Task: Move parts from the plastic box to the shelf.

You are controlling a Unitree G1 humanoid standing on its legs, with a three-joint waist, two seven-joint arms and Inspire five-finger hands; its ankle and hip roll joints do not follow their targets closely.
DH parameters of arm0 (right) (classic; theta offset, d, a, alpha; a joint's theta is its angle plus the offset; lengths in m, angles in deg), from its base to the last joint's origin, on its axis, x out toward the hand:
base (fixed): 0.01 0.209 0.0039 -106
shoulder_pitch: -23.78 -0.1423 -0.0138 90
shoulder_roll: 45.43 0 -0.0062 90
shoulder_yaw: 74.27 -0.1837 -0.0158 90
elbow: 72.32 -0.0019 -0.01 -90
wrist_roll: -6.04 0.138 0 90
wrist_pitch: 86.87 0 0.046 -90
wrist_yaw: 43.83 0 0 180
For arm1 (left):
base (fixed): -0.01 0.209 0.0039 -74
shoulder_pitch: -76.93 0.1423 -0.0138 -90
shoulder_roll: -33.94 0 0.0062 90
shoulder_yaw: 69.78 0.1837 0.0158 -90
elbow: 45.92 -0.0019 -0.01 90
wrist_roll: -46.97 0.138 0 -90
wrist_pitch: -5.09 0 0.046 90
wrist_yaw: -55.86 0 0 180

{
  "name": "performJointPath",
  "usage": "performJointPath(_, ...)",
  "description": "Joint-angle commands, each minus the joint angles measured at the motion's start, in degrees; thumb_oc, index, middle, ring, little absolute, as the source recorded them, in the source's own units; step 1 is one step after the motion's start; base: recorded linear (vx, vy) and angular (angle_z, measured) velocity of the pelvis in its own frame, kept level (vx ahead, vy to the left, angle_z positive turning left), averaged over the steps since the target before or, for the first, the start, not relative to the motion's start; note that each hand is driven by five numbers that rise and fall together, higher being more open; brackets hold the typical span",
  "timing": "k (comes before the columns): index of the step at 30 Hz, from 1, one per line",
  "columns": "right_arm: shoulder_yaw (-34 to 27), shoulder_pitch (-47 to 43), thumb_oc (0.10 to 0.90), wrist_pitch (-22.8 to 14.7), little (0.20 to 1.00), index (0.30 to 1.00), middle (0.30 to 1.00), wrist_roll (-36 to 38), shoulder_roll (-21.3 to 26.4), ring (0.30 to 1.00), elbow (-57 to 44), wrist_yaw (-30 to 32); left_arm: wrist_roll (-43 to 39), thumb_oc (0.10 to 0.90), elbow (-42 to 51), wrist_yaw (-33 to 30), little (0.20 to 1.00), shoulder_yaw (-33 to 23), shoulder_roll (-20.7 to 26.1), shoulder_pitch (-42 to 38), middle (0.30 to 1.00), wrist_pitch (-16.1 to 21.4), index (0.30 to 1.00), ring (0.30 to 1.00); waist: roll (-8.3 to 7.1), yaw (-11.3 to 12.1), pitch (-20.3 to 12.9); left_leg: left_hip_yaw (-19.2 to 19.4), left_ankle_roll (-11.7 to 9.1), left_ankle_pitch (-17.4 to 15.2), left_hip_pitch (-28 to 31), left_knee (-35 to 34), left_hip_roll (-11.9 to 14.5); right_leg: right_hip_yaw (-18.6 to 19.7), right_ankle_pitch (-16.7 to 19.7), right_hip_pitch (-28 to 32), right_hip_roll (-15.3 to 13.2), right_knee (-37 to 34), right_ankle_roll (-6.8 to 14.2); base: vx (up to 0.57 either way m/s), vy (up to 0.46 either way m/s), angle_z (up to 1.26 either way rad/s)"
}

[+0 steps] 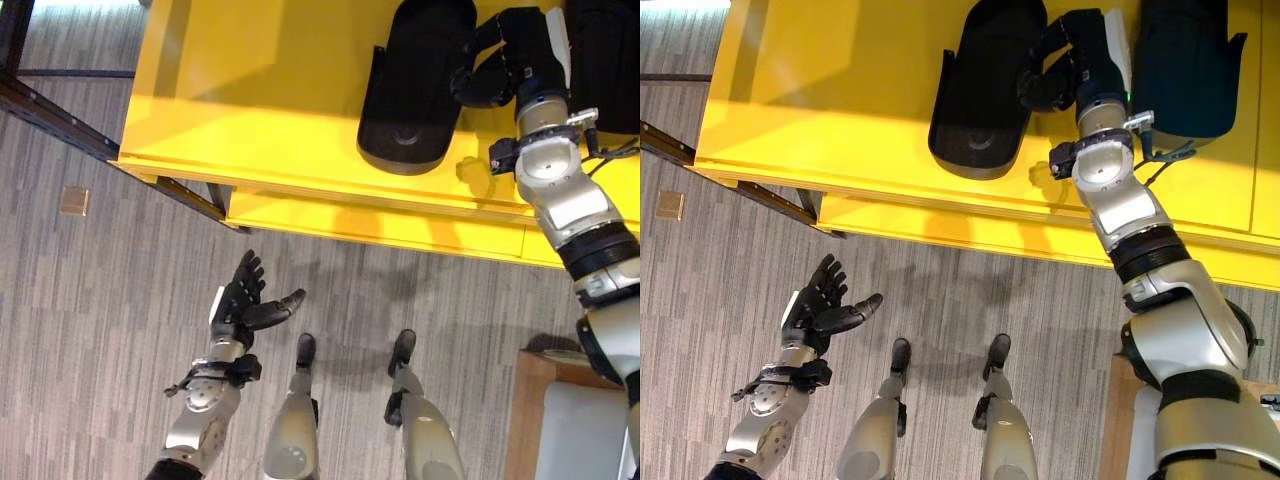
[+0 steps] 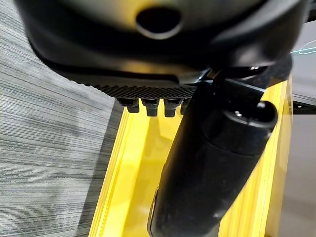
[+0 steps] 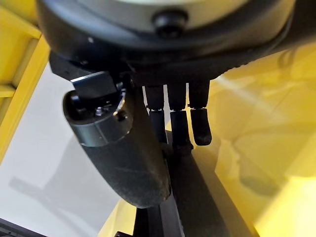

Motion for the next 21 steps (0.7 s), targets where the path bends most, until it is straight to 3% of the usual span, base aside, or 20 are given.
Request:
performJointPath(1,3.5,-13.2,0.4,-5.8,0.3,0.3,0.3,-0.7,2.1,0.3,0.1,1.6,-1.9,0.9,8.5,-0.6,1.0,0.5,4.8,1.7,1.0,6.1,1.0,1.0,-2.48,0.8,-3.2,1.5,-0.2,-0.2,3.4,-0.5,3.3,4.8,-3.2,-1.6,-7.0,8.3,6.1,0.0,0.0,0.0)
performJointPath(21,5.4,-18.8,0.4,-5.6,0.3,0.3,0.3,-0.9,3.0,0.3,6.8,3.6,-2.4,0.9,9.1,-1.4,1.0,0.7,5.4,1.1,1.0,7.0,1.0,1.0,-1.37,3.1,-2.9,-0.2,-0.6,0.6,-0.4,-0.6,2.7,2.9,-2.4,-2.7,-7.8,6.8,6.6,0.0,0.003,0.03)
